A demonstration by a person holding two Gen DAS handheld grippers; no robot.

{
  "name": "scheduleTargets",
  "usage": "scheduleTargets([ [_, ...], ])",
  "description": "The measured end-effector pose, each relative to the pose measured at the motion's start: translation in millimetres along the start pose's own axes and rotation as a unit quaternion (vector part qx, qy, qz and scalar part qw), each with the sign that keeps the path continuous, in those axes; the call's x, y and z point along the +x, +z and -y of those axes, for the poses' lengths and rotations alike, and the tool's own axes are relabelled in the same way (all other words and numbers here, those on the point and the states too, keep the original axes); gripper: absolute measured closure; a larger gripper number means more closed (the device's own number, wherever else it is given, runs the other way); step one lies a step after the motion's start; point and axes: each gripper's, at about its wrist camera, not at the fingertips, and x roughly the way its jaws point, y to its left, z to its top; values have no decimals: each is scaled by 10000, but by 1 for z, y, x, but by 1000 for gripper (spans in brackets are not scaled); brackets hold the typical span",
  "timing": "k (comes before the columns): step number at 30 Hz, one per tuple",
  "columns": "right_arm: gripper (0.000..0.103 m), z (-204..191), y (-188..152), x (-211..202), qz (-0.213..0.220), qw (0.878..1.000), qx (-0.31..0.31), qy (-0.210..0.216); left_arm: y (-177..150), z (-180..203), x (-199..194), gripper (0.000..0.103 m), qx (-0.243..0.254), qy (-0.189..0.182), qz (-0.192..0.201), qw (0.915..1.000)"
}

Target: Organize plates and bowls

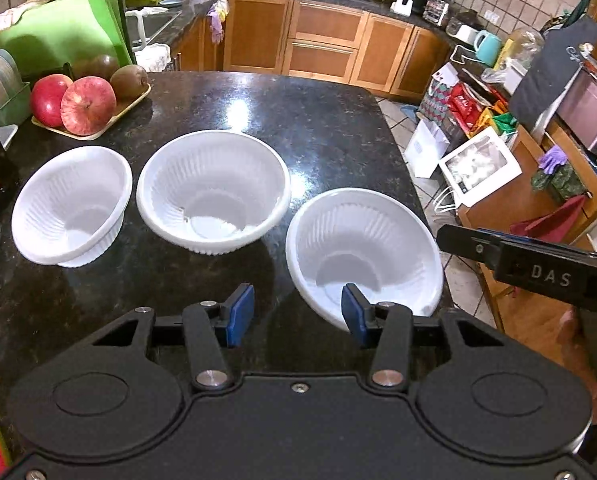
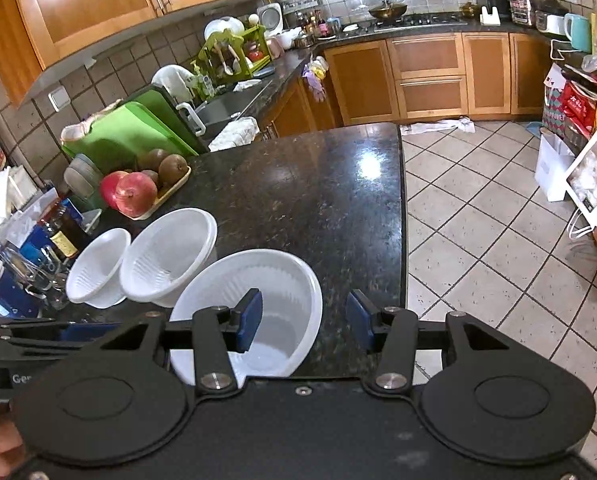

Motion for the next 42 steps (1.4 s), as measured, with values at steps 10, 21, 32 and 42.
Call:
scheduleTargets([
  [10,56,5,7,36,-333,9988,-369,2,6,9,21,49,25,-19,-229,9997],
  [21,74,4,7,60,-509,9968,-604,74,14,18,45,55,90,0,-549,9984],
  [32,86,1,-2,56,-555,9962,-651,-159,12,9,42,81,15,103,-522,9986],
  [42,88,-28,-32,33,-645,9948,-783,-77,-14,-11,16,81,95,9,-612,9981],
])
